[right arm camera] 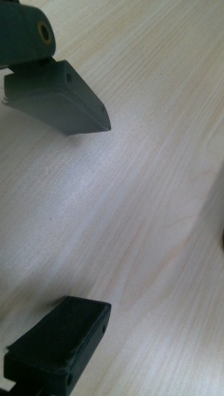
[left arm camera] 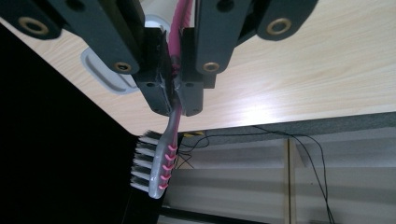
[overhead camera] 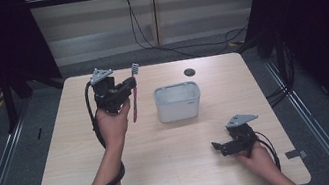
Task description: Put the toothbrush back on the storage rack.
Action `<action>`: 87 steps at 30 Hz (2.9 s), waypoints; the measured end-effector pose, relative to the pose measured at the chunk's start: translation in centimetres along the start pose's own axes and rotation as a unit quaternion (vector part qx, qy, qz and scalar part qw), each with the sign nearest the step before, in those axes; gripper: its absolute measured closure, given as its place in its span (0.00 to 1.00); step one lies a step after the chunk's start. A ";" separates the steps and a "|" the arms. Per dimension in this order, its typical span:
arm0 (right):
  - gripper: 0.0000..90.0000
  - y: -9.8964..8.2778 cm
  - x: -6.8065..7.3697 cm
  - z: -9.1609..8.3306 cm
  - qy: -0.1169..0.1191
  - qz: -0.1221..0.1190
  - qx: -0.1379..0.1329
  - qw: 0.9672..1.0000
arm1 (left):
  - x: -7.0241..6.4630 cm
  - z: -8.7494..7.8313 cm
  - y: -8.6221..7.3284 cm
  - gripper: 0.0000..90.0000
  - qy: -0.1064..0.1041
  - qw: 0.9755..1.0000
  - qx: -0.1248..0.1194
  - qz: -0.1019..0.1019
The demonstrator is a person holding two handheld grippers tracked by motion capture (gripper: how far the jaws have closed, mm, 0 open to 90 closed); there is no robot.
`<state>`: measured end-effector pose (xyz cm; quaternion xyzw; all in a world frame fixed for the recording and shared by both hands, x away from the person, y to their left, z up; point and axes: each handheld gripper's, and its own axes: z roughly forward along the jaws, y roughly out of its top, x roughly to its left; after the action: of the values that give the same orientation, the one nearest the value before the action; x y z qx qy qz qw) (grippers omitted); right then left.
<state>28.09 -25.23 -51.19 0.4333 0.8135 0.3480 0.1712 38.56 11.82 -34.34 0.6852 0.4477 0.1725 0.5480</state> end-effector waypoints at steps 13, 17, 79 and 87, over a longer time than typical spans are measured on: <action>0.12 0.0 0.0 0.0 0.000 0.000 0.000 1.000 | -0.5 0.8 0.5 0.94 -0.007 1.000 -0.018 -0.001; 0.12 0.0 0.0 0.0 0.000 0.000 0.000 1.000 | -0.5 1.0 0.7 0.94 -0.008 1.000 -0.027 -0.006; 0.12 0.0 0.0 0.0 0.000 0.000 -0.001 1.000 | -3.2 5.9 2.3 0.94 -0.045 0.997 -0.060 -0.013; 0.12 0.0 0.0 0.0 0.000 0.000 -0.001 1.000 | -3.4 6.6 1.8 0.93 -0.042 0.997 -0.062 -0.009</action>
<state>28.09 -25.22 -51.20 0.4334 0.8130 0.3490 0.1716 42.31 5.12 -34.13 0.6522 0.4193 0.1661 0.6093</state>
